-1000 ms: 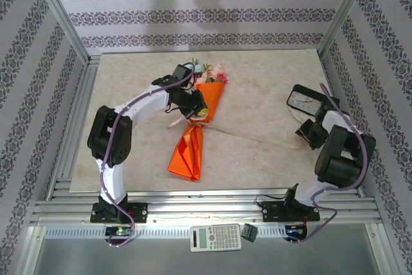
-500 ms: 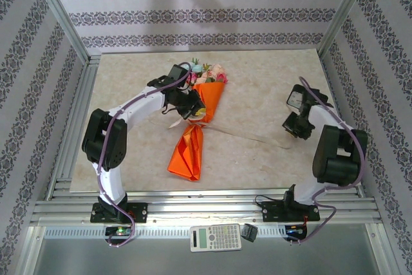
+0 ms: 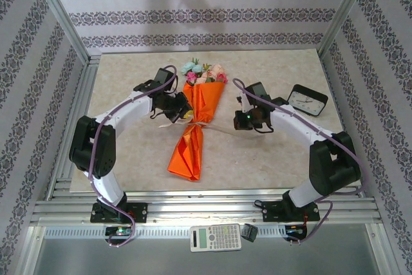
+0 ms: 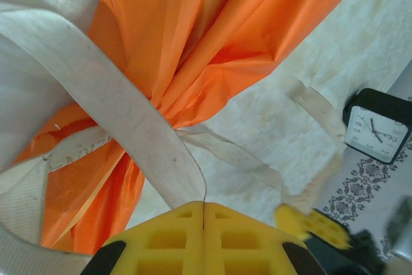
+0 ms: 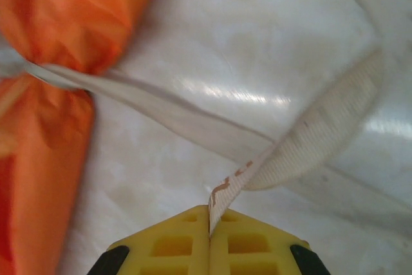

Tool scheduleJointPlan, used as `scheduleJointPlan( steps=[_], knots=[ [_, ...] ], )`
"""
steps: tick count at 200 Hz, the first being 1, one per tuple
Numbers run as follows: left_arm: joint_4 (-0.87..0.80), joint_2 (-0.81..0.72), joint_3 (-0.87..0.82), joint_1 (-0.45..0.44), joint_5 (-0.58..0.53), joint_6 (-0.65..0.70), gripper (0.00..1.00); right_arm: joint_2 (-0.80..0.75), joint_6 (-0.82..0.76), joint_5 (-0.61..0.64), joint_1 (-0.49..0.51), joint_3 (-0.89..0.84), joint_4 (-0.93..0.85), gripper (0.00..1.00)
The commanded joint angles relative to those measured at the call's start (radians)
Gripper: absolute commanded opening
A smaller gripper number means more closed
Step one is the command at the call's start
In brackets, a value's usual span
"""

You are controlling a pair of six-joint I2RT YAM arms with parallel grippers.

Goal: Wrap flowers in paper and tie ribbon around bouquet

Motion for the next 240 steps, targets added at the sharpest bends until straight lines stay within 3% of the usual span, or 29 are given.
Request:
scheduleJointPlan(
  steps=[1,35,54,76,124,148,177,240],
  knots=[
    [-0.013,-0.034,-0.009,0.009,-0.013,0.004,0.00,-0.026,0.039,0.063,-0.078,-0.065,-0.053,0.00],
    [-0.022,-0.033,-0.002,0.008,-0.001,0.002,0.00,0.065,0.068,0.132,-0.217,-0.026,-0.182,0.00],
    [-0.028,-0.031,0.005,0.009,0.001,0.003,0.00,0.072,0.073,0.214,-0.217,-0.006,-0.222,0.32],
    [-0.030,-0.030,0.010,0.008,0.005,0.003,0.00,0.003,0.086,0.265,-0.194,0.003,-0.201,0.44],
    [-0.030,-0.024,0.022,0.009,0.019,0.003,0.00,-0.037,0.092,0.356,-0.193,0.087,-0.167,0.47],
    [-0.030,-0.023,0.027,0.009,0.031,0.008,0.00,0.073,0.076,0.314,-0.230,0.153,-0.146,0.49],
    [-0.029,-0.025,0.030,0.008,0.045,0.014,0.00,0.245,0.116,0.176,-0.257,0.235,-0.127,0.46],
    [-0.021,-0.037,0.013,0.009,0.053,0.002,0.00,0.420,0.105,0.226,-0.269,0.332,-0.167,0.47]
  ],
)
